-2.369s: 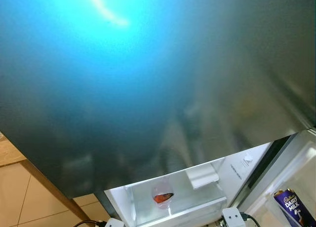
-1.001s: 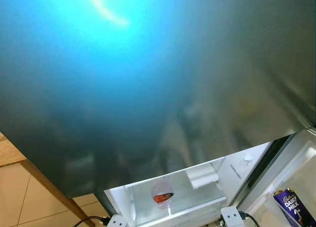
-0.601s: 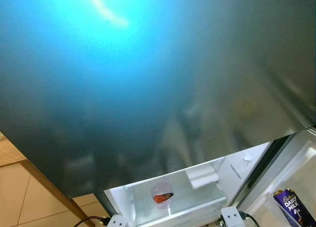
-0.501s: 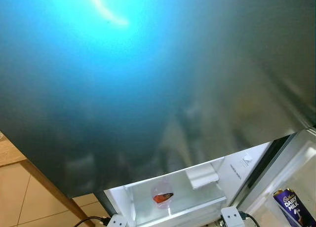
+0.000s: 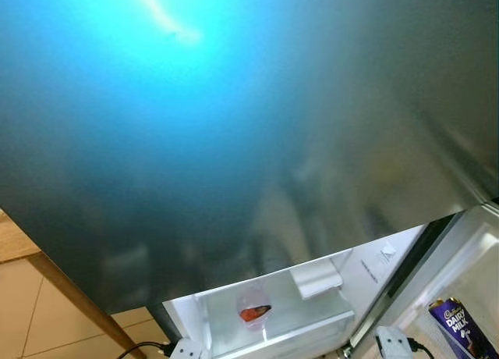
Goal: Restocking fridge
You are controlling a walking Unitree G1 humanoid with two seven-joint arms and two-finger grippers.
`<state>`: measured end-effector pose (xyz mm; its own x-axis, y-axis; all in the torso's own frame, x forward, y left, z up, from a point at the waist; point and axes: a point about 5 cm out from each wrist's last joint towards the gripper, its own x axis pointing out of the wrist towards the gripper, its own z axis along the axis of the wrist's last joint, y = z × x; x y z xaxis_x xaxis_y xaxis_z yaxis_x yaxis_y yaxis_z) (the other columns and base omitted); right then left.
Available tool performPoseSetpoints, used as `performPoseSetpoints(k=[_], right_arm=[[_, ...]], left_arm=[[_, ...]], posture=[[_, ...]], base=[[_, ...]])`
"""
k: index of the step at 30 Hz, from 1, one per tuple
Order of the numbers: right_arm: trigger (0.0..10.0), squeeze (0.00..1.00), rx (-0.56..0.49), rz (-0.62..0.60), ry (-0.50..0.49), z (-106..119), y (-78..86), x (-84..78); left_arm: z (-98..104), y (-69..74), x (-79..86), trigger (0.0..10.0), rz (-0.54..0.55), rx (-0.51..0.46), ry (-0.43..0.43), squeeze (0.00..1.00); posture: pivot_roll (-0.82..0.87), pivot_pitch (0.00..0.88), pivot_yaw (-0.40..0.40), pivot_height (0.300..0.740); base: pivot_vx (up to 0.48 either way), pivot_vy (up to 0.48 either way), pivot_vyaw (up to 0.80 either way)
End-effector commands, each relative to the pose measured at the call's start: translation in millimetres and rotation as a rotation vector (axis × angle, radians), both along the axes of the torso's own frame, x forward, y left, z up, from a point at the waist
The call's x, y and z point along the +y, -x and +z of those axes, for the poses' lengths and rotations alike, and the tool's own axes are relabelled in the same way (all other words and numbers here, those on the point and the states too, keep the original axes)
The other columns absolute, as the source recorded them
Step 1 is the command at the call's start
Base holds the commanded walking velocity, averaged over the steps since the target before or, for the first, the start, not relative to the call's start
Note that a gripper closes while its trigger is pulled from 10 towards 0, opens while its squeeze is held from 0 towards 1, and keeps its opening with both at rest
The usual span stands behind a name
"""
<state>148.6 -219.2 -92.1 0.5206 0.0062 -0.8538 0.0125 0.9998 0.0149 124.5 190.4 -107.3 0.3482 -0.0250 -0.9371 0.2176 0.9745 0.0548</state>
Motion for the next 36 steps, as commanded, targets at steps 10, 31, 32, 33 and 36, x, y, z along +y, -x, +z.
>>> performPoseSetpoints(k=[10, 31, 32, 33, 36], right_arm=[[10.0, 0.00, -0.005, -0.067, -0.011, -1.6, 2.2, 2.7], [10.0, 0.00, -0.006, -0.070, -0.008, -1.5, 1.3, 3.6], [10.0, 0.00, -0.006, -0.070, -0.008, -1.5, 1.3, 3.6], [10.0, 0.00, -0.008, -0.053, -0.010, -1.4, -0.1, 5.8], [10.0, 0.00, -0.004, 0.010, -0.027, -2.0, -1.4, 13.8]], left_arm=[[2.5, 11.9, 36.1, 10.0, 0.131, 0.028, -0.048, 0.00], [3.7, -0.6, 23.3, 10.0, 0.120, -0.011, -0.019, 0.00], [3.7, -0.6, 23.3, 10.0, 0.120, -0.011, -0.019, 0.00], [3.9, -2.0, 22.5, 10.0, 0.126, -0.016, -0.016, 0.00], [3.3, -2.7, 18.0, 10.0, 0.119, -0.014, -0.007, 0.00]], posture=[[-0.05, 0.000, 0.001, 0.740], [-0.06, 0.000, -0.022, 0.740], [-0.06, 0.000, -0.022, 0.740], [-0.06, 0.000, -0.022, 0.740], [-0.06, 0.000, -0.015, 0.740]], base=[[0.000, 0.000, 0.00], [0.000, 0.000, 0.00], [0.000, 0.000, 0.00], [0.000, 0.000, 0.00], [0.000, 0.000, 0.00]])
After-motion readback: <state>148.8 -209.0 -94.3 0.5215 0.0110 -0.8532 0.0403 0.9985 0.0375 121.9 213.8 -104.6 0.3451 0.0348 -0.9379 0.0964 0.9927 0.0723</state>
